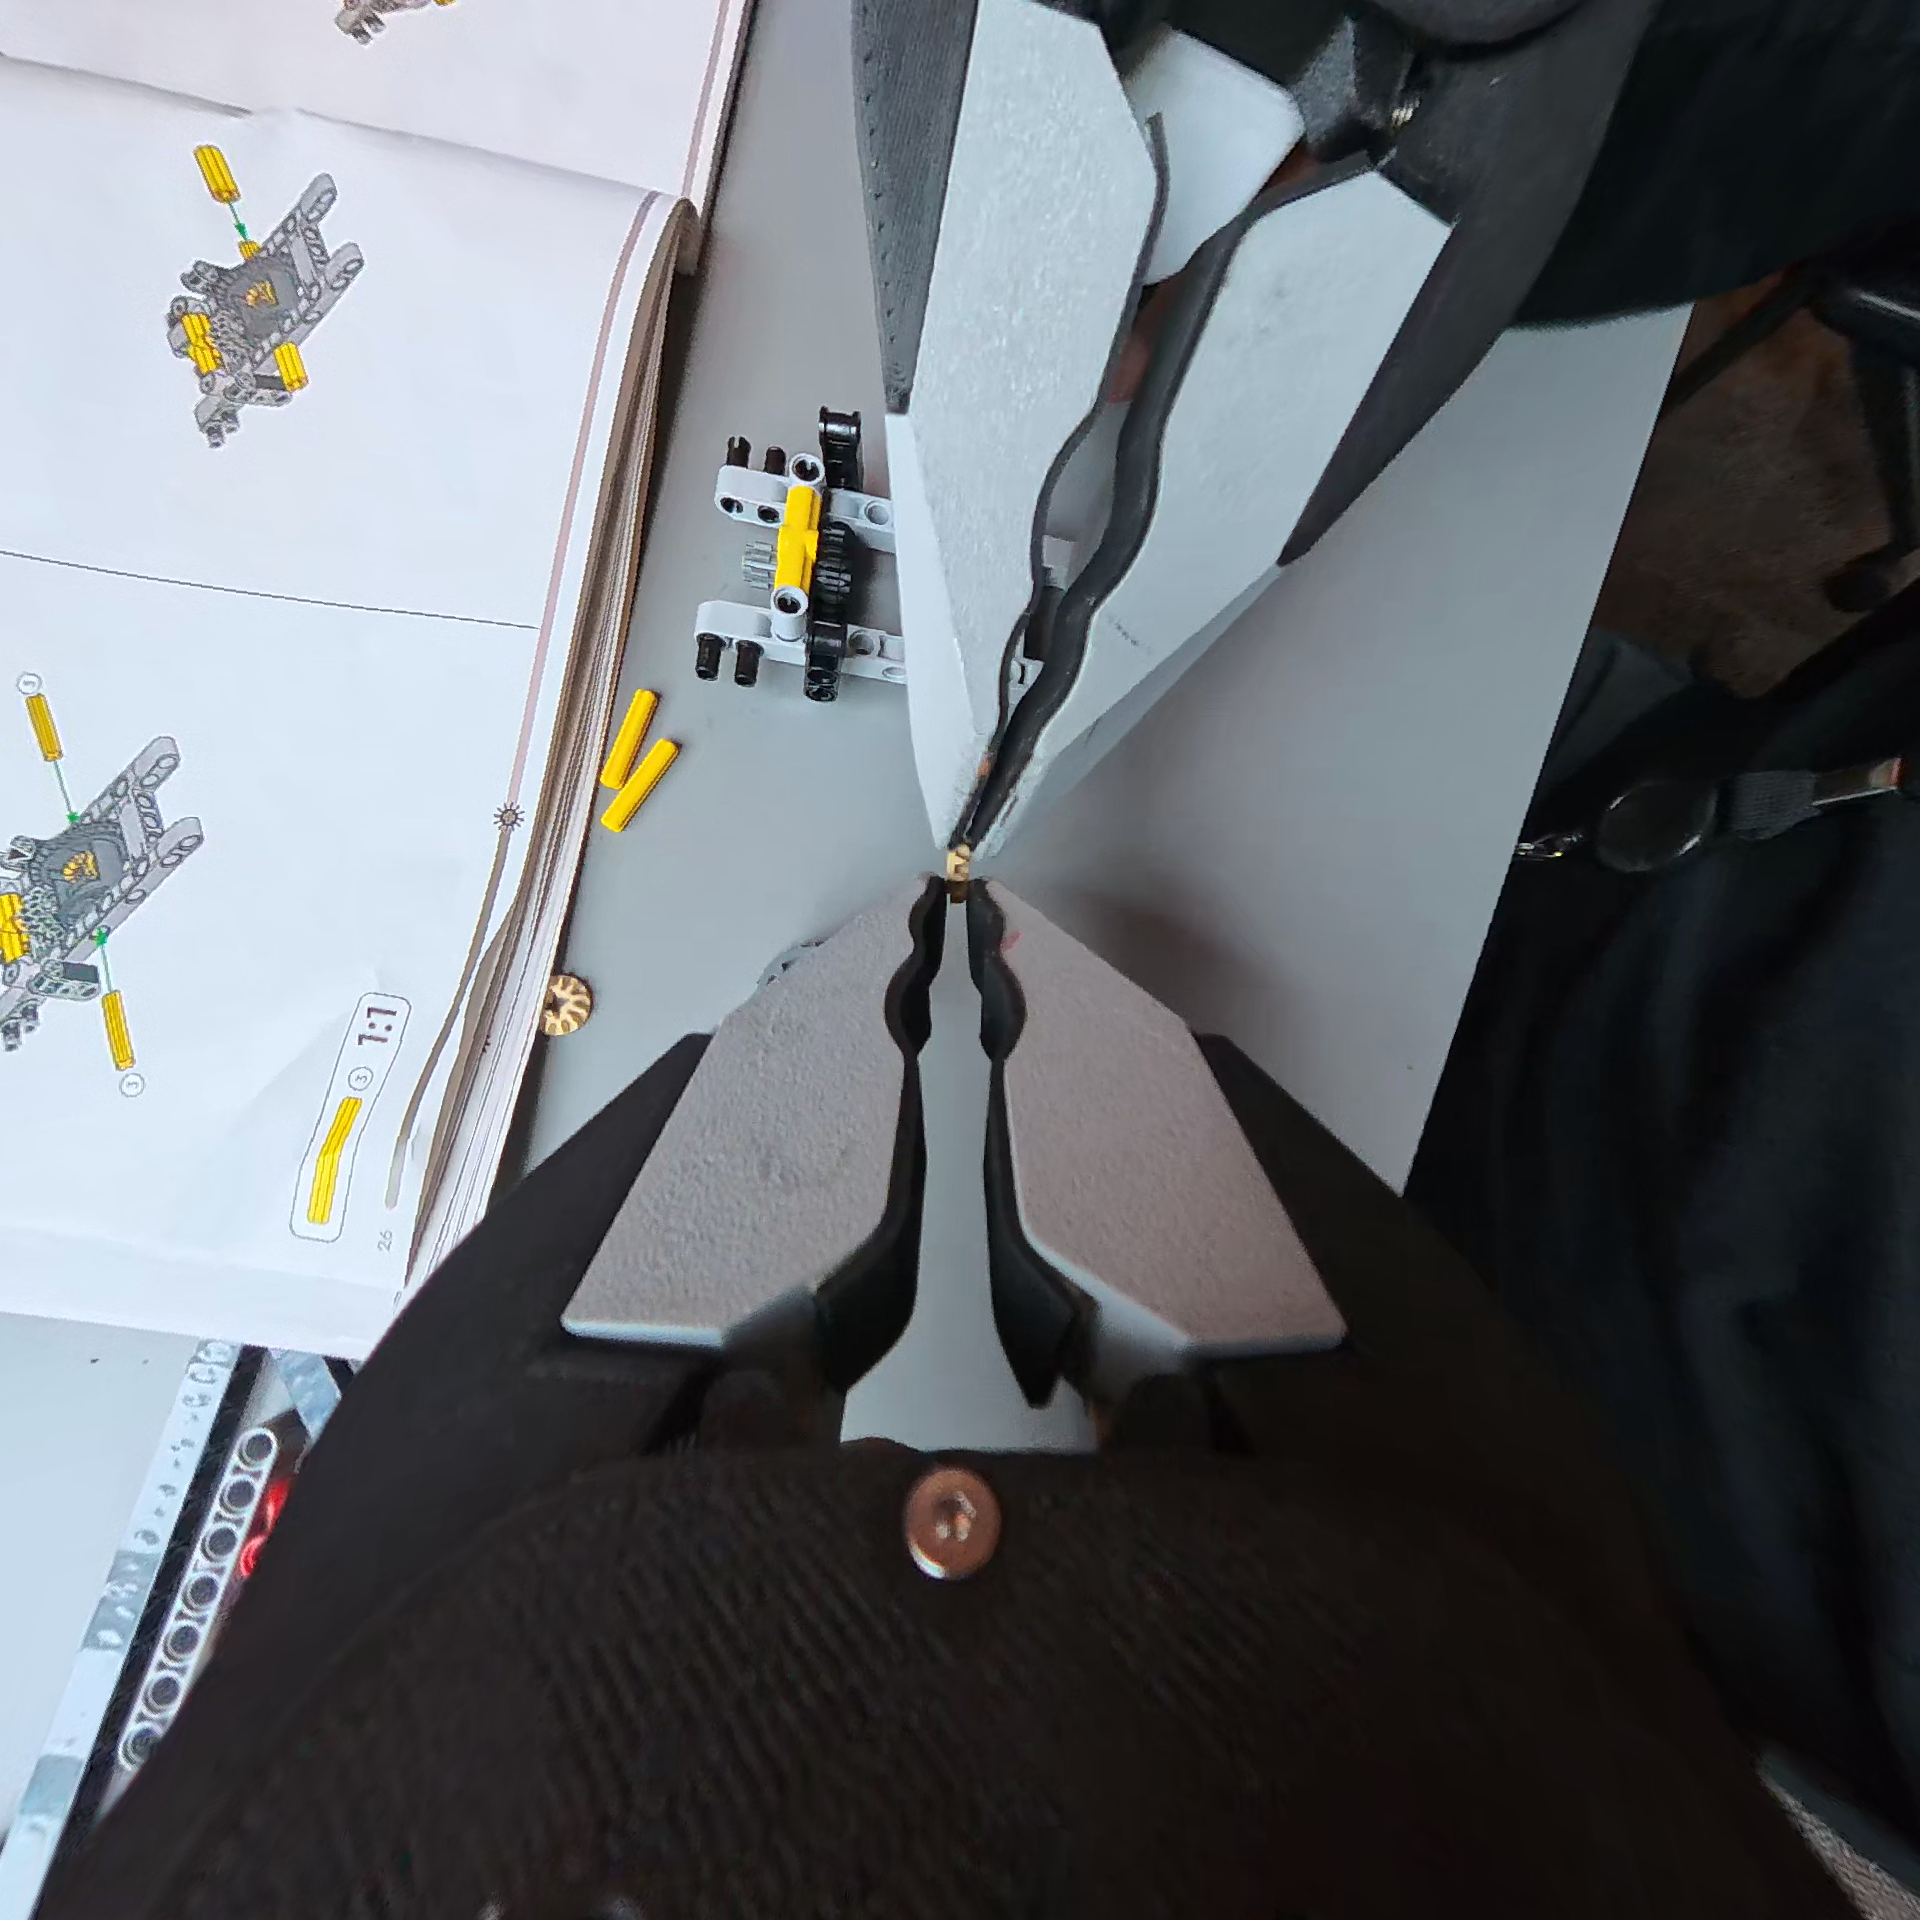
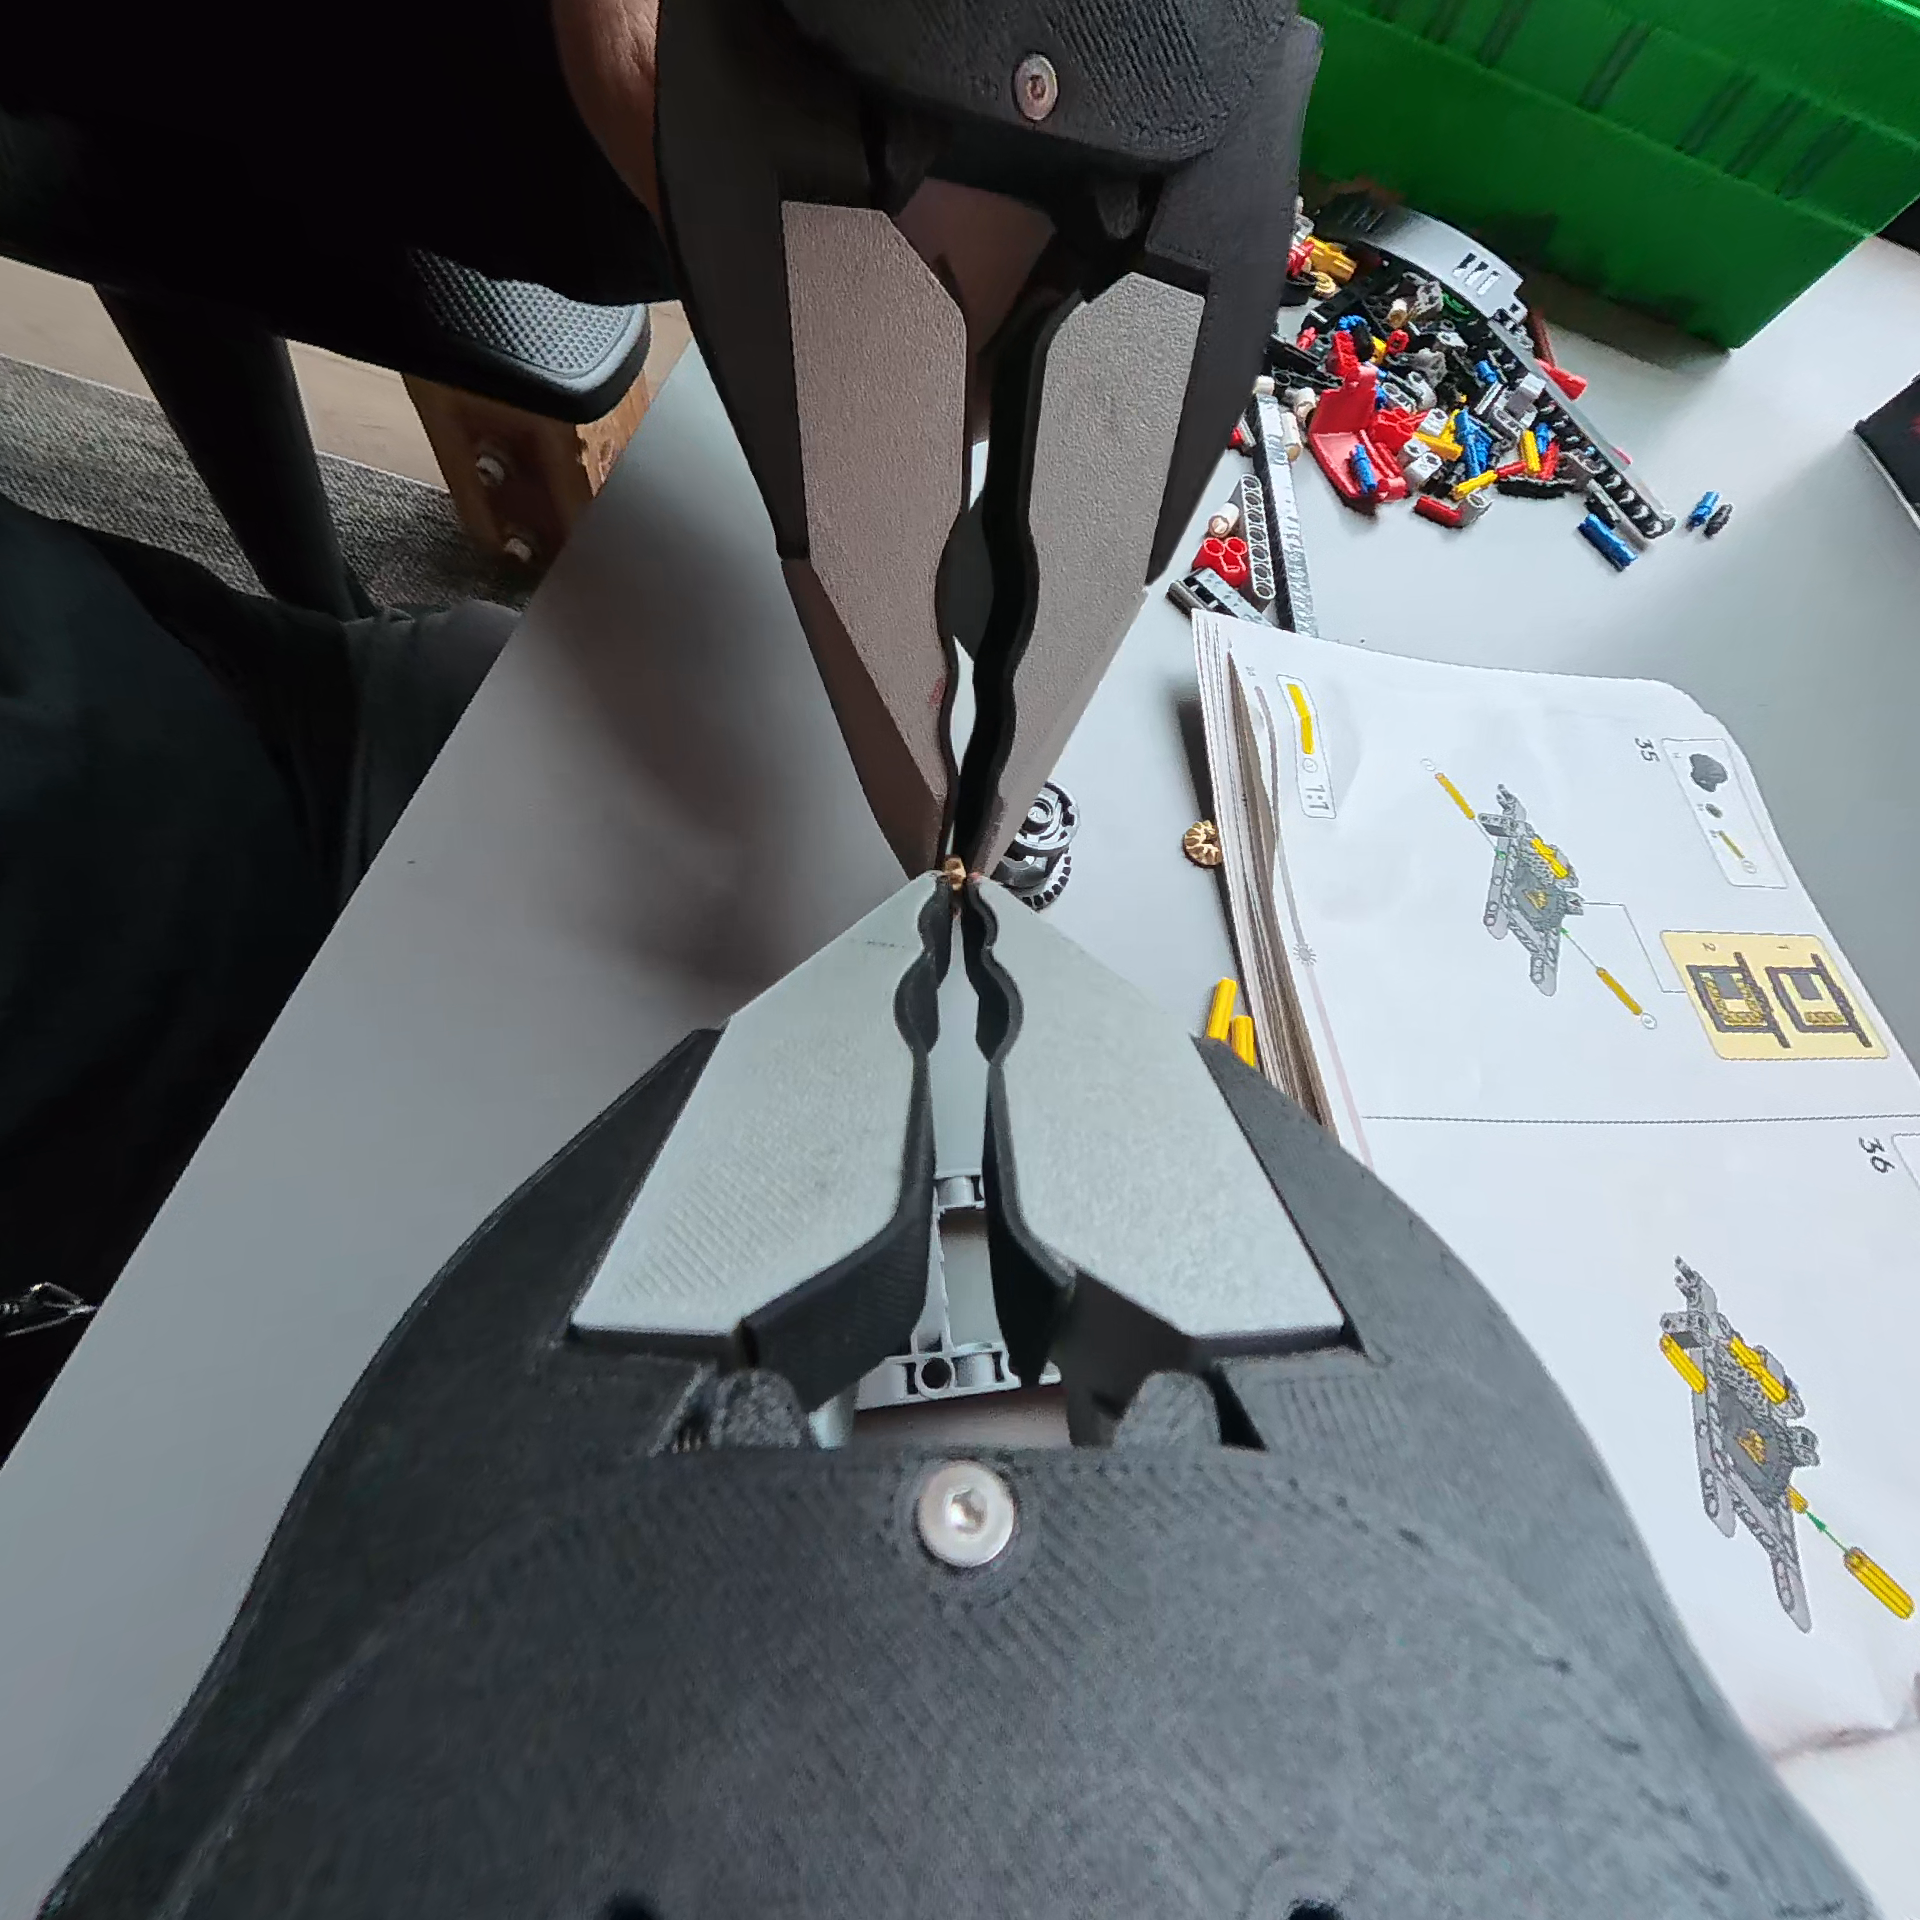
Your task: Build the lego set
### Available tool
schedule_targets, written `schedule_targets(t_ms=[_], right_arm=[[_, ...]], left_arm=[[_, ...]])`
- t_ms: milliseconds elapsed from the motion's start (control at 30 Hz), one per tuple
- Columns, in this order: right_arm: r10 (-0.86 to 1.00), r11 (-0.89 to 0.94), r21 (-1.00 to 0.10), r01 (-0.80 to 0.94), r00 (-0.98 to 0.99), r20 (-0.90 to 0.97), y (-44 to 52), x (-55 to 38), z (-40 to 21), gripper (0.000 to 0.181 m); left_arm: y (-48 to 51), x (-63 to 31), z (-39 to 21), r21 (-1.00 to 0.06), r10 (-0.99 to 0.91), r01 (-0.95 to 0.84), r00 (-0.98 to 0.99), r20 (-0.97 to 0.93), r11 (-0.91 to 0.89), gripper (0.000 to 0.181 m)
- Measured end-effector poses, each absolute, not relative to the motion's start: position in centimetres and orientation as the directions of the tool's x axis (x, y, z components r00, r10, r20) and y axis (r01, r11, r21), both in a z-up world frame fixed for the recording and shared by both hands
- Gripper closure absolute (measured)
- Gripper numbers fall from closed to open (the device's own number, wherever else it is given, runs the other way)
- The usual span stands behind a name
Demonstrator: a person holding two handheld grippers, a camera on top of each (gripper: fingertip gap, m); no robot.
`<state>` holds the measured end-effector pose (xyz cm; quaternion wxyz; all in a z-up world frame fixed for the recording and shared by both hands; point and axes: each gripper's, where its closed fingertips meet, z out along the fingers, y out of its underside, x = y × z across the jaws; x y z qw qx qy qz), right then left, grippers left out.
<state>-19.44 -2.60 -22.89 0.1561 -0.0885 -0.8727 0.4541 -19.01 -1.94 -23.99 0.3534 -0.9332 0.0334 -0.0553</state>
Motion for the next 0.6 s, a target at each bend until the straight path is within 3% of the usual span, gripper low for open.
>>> schedule_targets(t_ms=[600], right_arm=[[0.383, 0.517, -0.855, 0.033, -0.903, 0.197, -1.5, -21.0, -21.8, 0.181]], left_arm=[[-0.7, -20.5, -23.0, -0.684, -0.235, -0.188, 0.972, -0.024, -0.705, 0.181]])
